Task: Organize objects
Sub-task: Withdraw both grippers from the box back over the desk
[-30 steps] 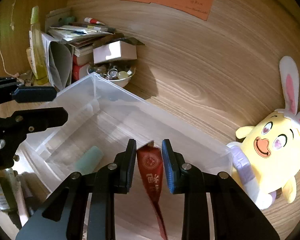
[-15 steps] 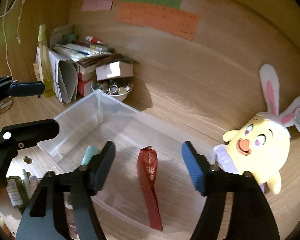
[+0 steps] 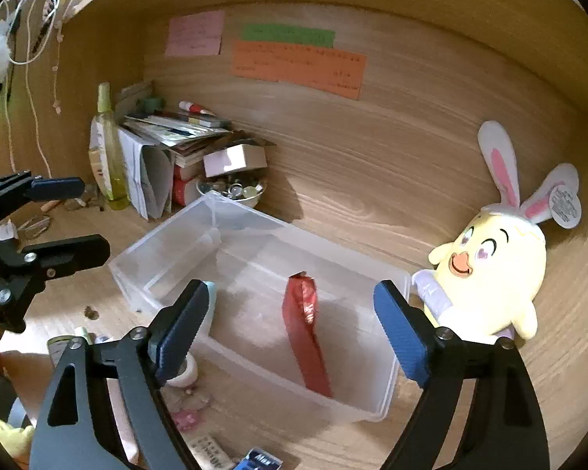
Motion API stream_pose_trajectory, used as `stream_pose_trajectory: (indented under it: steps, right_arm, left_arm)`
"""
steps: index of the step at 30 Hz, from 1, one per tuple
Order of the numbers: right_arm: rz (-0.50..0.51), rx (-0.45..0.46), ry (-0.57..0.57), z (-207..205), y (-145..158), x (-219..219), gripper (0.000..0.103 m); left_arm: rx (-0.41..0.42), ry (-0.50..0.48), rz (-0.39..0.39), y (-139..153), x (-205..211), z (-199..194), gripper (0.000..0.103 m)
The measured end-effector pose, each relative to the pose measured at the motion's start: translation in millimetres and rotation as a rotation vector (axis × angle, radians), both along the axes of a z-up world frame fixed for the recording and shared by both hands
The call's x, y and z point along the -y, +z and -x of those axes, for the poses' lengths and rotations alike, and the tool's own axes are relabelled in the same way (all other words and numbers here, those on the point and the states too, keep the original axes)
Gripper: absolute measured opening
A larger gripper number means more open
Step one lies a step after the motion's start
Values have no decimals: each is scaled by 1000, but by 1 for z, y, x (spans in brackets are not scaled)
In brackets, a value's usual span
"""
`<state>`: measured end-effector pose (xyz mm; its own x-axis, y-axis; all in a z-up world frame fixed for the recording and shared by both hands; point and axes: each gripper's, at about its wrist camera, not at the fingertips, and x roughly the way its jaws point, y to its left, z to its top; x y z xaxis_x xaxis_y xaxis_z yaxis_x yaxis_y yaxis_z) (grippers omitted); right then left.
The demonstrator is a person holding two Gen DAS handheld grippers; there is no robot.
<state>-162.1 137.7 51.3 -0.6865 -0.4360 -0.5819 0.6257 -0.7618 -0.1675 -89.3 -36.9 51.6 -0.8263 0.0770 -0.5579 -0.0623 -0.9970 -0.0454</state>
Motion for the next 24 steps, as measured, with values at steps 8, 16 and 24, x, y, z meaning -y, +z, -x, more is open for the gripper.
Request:
stream_pose_trajectory:
  steps: [8,16,24]
  right_arm:
    - [14,14,10,-18,-8,-4,87]
    - [16,51,37,-29,-20,0,87]
    - [-11,84,65,-38,-45,13,87]
  left_arm:
    - [23,45,-7,-9,23,-17,99]
    - [102,89,2,-35,47,-25,99]
    - [167,98,-1,-65,61,-29,99]
